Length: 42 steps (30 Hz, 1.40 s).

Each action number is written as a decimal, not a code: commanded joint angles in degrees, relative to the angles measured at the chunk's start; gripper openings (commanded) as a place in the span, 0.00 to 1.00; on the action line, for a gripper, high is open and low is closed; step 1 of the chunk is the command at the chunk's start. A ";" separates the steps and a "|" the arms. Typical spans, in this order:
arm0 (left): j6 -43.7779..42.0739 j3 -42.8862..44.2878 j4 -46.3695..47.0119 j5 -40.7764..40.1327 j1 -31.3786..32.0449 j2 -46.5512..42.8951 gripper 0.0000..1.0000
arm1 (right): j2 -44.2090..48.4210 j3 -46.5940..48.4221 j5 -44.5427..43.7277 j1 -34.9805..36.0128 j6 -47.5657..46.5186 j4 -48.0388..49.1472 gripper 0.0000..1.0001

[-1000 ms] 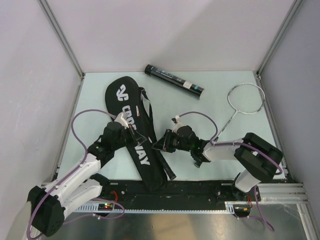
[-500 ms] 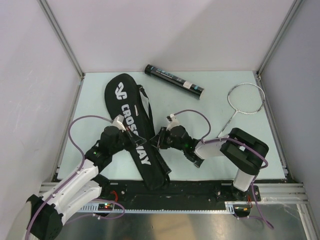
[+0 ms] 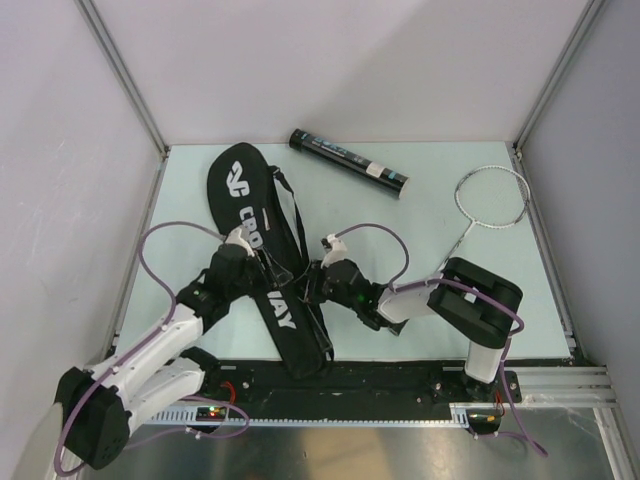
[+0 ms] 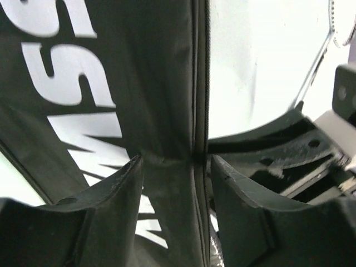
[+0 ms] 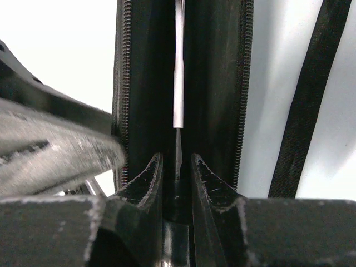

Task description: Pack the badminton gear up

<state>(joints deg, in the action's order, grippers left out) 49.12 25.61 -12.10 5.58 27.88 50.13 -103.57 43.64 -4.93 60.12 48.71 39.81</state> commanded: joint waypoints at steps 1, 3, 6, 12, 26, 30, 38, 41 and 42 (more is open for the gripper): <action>-5.78 6.95 -2.59 -7.11 0.25 2.69 0.58 | 0.43 2.64 -3.70 1.21 -3.15 3.77 0.00; -7.11 8.95 -4.03 -8.78 0.25 4.54 0.59 | 0.44 2.67 -3.95 1.58 -3.24 3.52 0.00; -8.11 10.66 -5.15 -9.33 0.31 7.69 0.59 | 0.26 2.98 -4.30 1.91 -3.12 2.91 0.00; -9.02 11.90 -6.41 -9.52 0.34 9.57 0.53 | 0.04 3.66 -4.90 2.16 -3.56 1.49 0.00; -2.57 11.21 -7.75 -2.10 0.33 3.00 0.00 | -2.40 6.16 -14.21 2.41 0.15 -0.88 0.00; 0.29 9.45 -7.64 -1.80 0.33 0.00 0.00 | -3.78 7.38 -18.13 3.25 1.78 -1.84 0.00; -1.18 7.40 -7.55 -5.94 0.25 -2.97 0.00 | -4.05 8.73 -21.41 5.94 2.35 -3.99 0.20; -3.88 7.45 -7.68 -7.77 -0.06 -2.38 0.00 | 0.17 8.74 -20.28 6.00 2.28 -9.10 0.34; -4.57 7.58 -7.77 -7.95 -0.26 -1.91 0.00 | 1.68 8.74 -19.32 5.95 1.70 -11.49 0.39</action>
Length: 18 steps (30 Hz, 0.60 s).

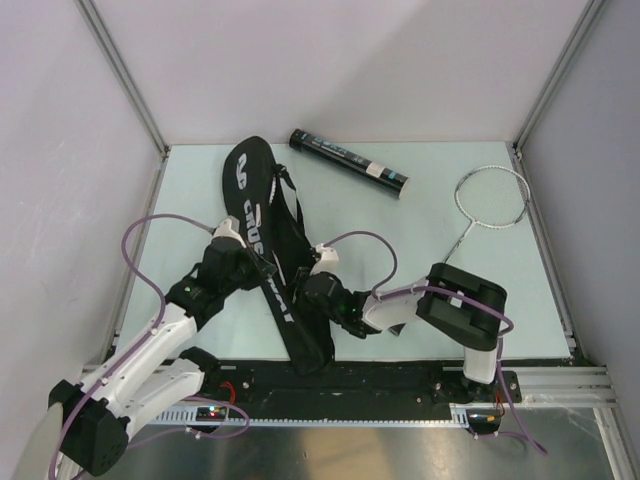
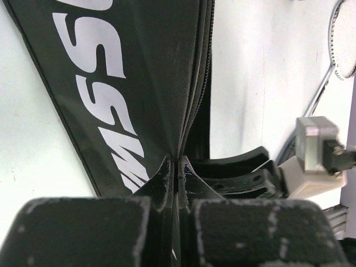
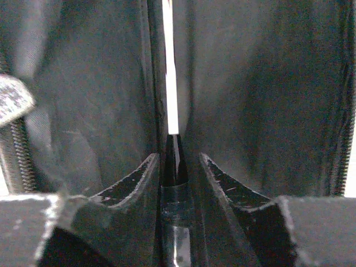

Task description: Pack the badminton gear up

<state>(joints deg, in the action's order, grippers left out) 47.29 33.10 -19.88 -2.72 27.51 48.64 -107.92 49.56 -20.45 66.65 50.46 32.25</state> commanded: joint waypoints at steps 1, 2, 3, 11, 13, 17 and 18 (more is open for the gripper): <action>-3.57 0.28 -0.07 0.22 -0.12 -0.01 0.00 | 8.15 2.82 -2.84 -0.75 -0.55 -5.92 0.43; -4.16 0.51 -0.07 0.06 -0.23 0.37 0.00 | 10.00 2.78 -2.14 -0.87 -0.76 -9.02 0.49; -5.07 0.88 -0.16 -0.01 -0.42 0.69 0.00 | 12.20 2.80 -1.83 -0.98 -0.65 -11.93 0.54; -11.23 2.74 -0.41 -2.71 -1.06 2.40 0.00 | 28.23 2.82 -8.72 -4.23 11.38 -45.31 0.68; -11.82 2.99 -0.36 -1.34 -1.74 2.84 0.00 | 31.53 2.82 -10.49 -6.22 14.95 -53.25 0.68; -11.22 3.94 -0.33 7.31 -4.65 4.95 0.00 | 36.09 2.82 -12.98 -11.00 19.57 -67.09 0.70; -11.32 4.32 -0.33 9.50 -5.57 5.66 0.00 | 36.58 2.82 -13.19 -12.90 20.90 -70.11 0.70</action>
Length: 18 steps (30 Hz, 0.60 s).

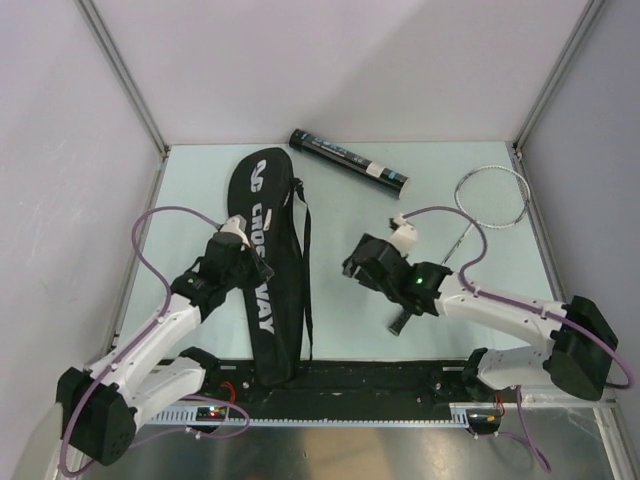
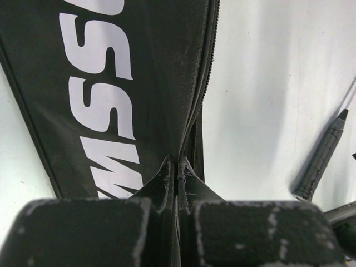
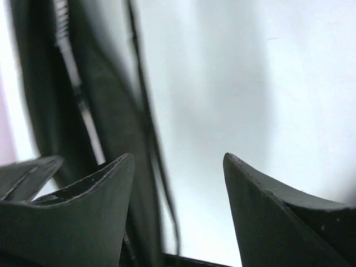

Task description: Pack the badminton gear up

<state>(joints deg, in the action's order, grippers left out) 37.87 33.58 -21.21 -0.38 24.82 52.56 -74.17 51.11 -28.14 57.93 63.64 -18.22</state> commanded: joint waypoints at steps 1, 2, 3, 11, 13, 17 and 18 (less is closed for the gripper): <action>-2.00 4.20 0.95 9.22 -3.61 2.55 0.00 | 3.04 1.27 -5.29 -5.70 8.95 -22.81 0.70; -1.87 4.29 0.93 10.91 -4.55 3.12 0.00 | 3.01 1.27 -5.10 -7.60 9.84 -25.02 0.70; -1.59 4.34 0.92 12.37 -5.32 3.63 0.00 | 2.82 1.27 -5.05 -8.99 10.59 -27.13 0.70; 4.07 0.78 0.92 12.37 -13.07 3.91 0.00 | -1.90 1.13 -5.77 -17.80 9.56 -29.46 0.70; 5.12 0.12 0.89 10.67 -13.93 3.42 0.00 | -3.16 0.99 -5.47 -19.29 9.00 -28.59 0.70; 7.57 -1.73 0.62 6.91 -15.35 0.88 0.00 | -5.91 1.01 -4.79 -21.90 8.70 -27.86 0.70; 8.18 -2.19 0.50 5.89 -15.65 0.26 0.00 | -6.52 1.01 -4.19 -22.34 8.39 -27.36 0.70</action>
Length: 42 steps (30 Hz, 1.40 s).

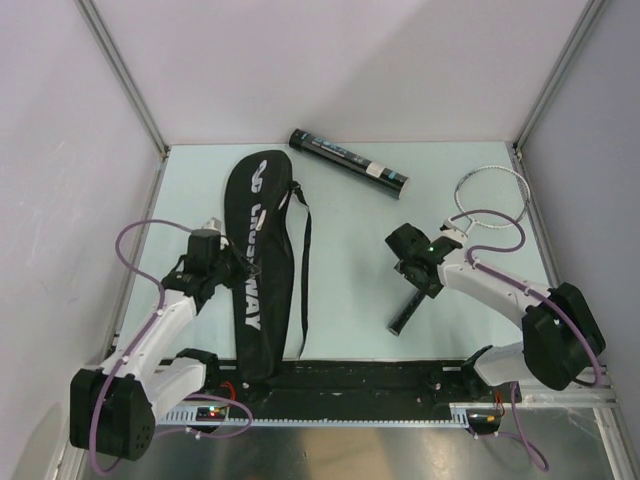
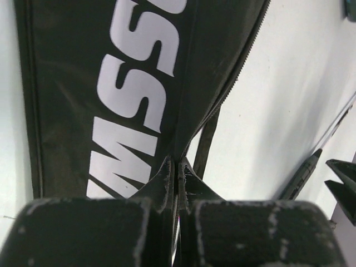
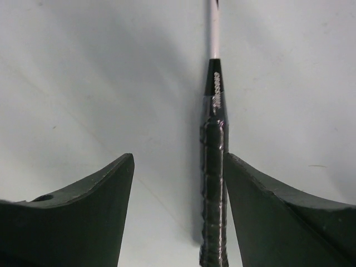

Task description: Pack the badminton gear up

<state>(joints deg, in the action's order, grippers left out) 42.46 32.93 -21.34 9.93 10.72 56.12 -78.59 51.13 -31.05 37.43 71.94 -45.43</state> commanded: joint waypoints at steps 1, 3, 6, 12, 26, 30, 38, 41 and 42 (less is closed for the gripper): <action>4.17 -1.85 0.26 -5.20 -1.87 -4.00 0.00 | -2.85 0.98 -0.85 -2.32 -0.11 0.27 0.70; 5.70 -2.33 -0.58 -6.29 -2.69 -4.66 0.00 | -4.09 0.98 -0.39 -3.08 -0.20 0.96 0.70; 7.66 -2.86 -1.58 -6.85 -3.77 -4.88 0.00 | -5.47 0.94 -0.13 -3.74 0.89 0.77 0.71; 9.66 -3.02 -4.37 -8.21 -5.78 -6.49 0.00 | -7.09 -0.21 0.73 -4.83 2.66 1.18 0.70; 11.31 -4.59 -6.26 -9.16 -6.17 -10.91 0.00 | -8.17 -5.11 4.72 -5.30 7.21 3.83 0.69; 11.01 -4.64 -6.34 -9.67 -6.21 -11.66 0.00 | -8.61 -5.72 4.86 -5.48 6.45 4.79 0.60; 10.63 -5.21 -6.27 -9.71 -6.22 -13.31 0.00 | -5.80 -8.80 2.87 -4.84 6.96 8.66 0.23; 10.59 -5.50 -6.26 -9.75 -6.24 -14.26 0.00 | -3.20 -9.39 -1.83 -2.52 7.50 7.84 0.05; 10.56 -5.59 -6.26 -9.76 -6.24 -14.53 0.00 | -2.08 -9.43 -4.02 -1.16 7.99 6.95 0.02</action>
<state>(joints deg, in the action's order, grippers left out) 52.56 28.05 -27.42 1.69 5.15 43.35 -83.66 43.03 -27.64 33.26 76.64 -39.86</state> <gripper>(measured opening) 0.012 0.270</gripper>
